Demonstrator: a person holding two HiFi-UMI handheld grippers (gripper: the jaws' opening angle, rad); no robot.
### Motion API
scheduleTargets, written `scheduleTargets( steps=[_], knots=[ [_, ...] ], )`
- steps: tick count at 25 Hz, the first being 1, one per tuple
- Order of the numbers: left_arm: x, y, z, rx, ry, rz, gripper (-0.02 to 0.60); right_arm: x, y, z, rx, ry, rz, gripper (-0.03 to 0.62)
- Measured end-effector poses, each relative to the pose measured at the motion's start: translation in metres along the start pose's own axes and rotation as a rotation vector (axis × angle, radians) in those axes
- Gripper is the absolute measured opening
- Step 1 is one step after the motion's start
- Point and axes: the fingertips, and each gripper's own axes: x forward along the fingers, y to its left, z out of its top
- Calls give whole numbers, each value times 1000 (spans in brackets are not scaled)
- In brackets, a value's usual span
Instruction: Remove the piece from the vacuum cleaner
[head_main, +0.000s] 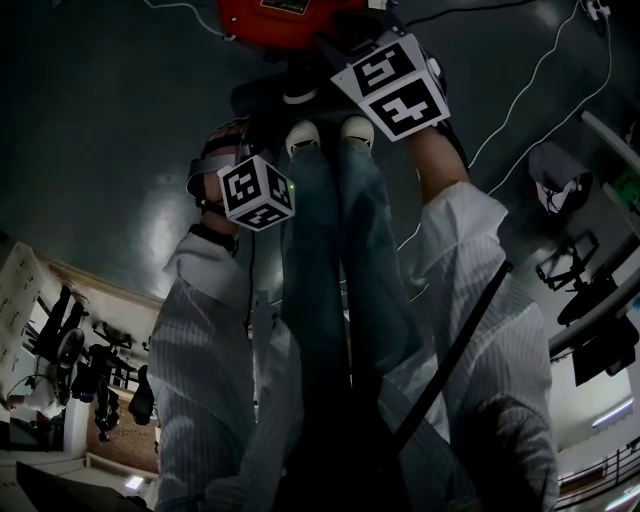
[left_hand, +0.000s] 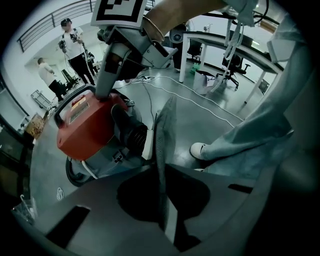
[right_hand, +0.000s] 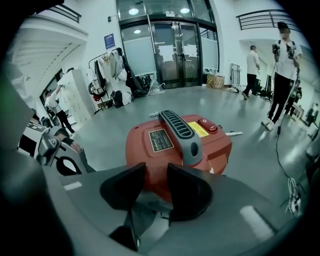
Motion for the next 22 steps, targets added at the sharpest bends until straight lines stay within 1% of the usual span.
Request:
scheduleTargets(
  steps=[2,4,9,10,11,13,14,15,16,18,20,22],
  knots=[
    [1,-2,1,-57,-7,8,12,0,-2,0,2,2,-2,140],
    [3,-4,3,-87,-12,1,12,1,-4,0,4,5,-5,140],
    [5,-9,5,-81,-8,-24,11,2,-6,0,11,4,-10,140],
    [6,-14,4,-66,-1,-55,12,2,-6,0,12,3,-10,140],
    [7,-29,2,-30,17,-117,11,3,-6,0,13,3,-12,140],
    [8,-79,-7,57,60,-274,9,3,-6,0,14,5,-16,140],
    [8,-104,-13,53,69,-319,9,3,-6,0,14,5,-18,140],
    [7,-120,-18,13,68,-340,9,4,-6,-1,14,2,-19,140],
    [6,-129,-20,-34,59,-345,9,4,-5,-1,13,-3,-20,140],
    [1,-132,-19,-96,32,-336,9,4,-3,-1,15,-18,-27,140],
    [-6,-125,-15,-126,9,-317,11,1,-2,-1,18,-39,-45,140],
    [-15,-114,-11,-122,-6,-297,11,-8,1,4,40,-83,-55,140]
  ],
)
